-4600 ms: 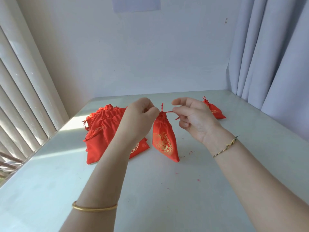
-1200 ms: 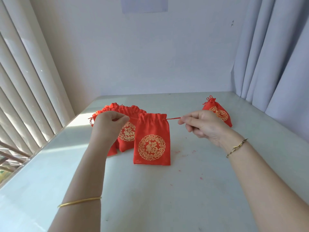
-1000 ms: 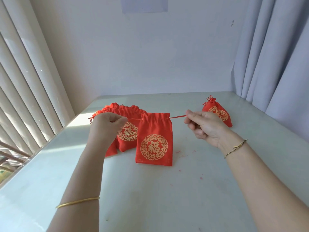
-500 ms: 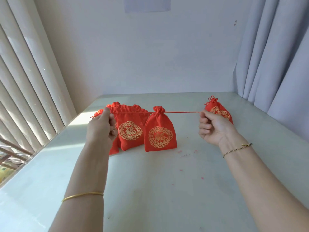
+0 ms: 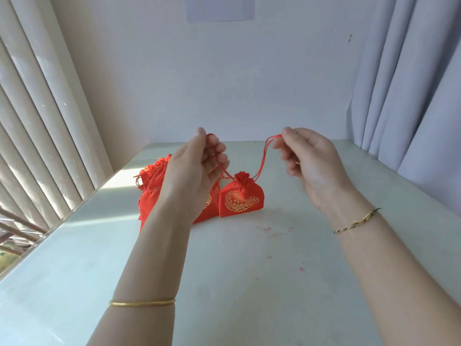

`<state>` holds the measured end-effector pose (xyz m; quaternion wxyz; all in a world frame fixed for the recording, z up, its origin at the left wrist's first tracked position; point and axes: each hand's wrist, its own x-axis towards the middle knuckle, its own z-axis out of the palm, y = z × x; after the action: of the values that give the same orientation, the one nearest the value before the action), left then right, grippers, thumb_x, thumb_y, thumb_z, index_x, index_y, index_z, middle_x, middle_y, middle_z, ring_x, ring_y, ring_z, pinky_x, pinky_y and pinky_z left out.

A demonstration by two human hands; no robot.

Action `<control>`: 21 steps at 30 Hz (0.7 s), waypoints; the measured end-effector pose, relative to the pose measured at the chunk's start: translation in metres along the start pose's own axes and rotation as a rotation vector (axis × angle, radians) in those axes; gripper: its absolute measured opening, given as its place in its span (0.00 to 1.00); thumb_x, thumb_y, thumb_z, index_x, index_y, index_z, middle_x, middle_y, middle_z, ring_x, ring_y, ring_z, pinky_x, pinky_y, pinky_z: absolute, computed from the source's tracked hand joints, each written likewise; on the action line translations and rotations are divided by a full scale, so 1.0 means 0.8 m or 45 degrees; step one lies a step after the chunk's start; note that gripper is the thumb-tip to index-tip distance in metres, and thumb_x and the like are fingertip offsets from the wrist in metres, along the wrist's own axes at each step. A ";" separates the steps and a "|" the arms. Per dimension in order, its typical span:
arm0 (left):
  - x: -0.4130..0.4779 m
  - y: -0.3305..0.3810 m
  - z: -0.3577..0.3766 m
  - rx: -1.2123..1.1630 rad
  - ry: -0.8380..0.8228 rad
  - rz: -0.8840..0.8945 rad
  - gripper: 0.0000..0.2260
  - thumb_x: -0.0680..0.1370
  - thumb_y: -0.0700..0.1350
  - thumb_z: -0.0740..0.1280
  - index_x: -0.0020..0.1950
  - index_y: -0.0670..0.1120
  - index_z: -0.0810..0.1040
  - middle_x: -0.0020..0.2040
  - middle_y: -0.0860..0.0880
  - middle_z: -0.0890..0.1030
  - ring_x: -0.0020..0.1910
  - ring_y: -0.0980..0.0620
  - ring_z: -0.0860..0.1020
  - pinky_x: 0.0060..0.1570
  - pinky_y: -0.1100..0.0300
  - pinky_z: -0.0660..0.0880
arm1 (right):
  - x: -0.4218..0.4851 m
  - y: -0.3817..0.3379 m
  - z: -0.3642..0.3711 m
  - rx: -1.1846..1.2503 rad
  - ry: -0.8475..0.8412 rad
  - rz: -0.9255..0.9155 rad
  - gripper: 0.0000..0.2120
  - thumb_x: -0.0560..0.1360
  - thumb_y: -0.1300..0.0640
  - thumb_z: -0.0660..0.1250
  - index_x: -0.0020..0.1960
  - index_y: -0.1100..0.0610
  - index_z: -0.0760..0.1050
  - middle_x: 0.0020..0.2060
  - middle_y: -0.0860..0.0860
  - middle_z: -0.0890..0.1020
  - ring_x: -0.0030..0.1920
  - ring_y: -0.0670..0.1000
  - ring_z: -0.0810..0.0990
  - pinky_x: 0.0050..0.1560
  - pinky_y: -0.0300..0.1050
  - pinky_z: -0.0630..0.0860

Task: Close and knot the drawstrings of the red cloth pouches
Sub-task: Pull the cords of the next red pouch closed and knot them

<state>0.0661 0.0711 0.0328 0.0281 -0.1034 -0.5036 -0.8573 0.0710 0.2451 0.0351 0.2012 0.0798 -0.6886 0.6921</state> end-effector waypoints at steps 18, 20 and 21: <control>-0.010 0.005 0.007 0.807 -0.207 0.170 0.06 0.74 0.45 0.69 0.42 0.44 0.83 0.29 0.52 0.74 0.31 0.54 0.68 0.34 0.62 0.67 | -0.017 -0.012 0.020 -0.256 -0.379 0.054 0.09 0.76 0.61 0.61 0.49 0.55 0.80 0.42 0.51 0.83 0.36 0.47 0.77 0.35 0.40 0.71; -0.012 0.006 0.008 0.736 -0.214 0.165 0.06 0.76 0.41 0.67 0.44 0.43 0.83 0.32 0.51 0.77 0.32 0.54 0.69 0.34 0.61 0.67 | -0.019 -0.008 0.022 -0.260 -0.400 0.011 0.06 0.76 0.58 0.64 0.48 0.54 0.80 0.39 0.50 0.82 0.35 0.45 0.77 0.34 0.38 0.70; -0.012 0.007 0.009 0.691 -0.213 0.155 0.06 0.77 0.40 0.66 0.45 0.43 0.83 0.33 0.50 0.78 0.31 0.54 0.70 0.33 0.62 0.68 | -0.018 -0.007 0.022 -0.244 -0.391 -0.005 0.05 0.76 0.58 0.65 0.47 0.54 0.80 0.37 0.49 0.81 0.35 0.45 0.77 0.34 0.38 0.70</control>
<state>0.0774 0.0738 0.0386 0.0645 -0.1924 -0.7080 -0.6765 0.0835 0.2249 0.0352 0.1017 0.1661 -0.7740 0.6025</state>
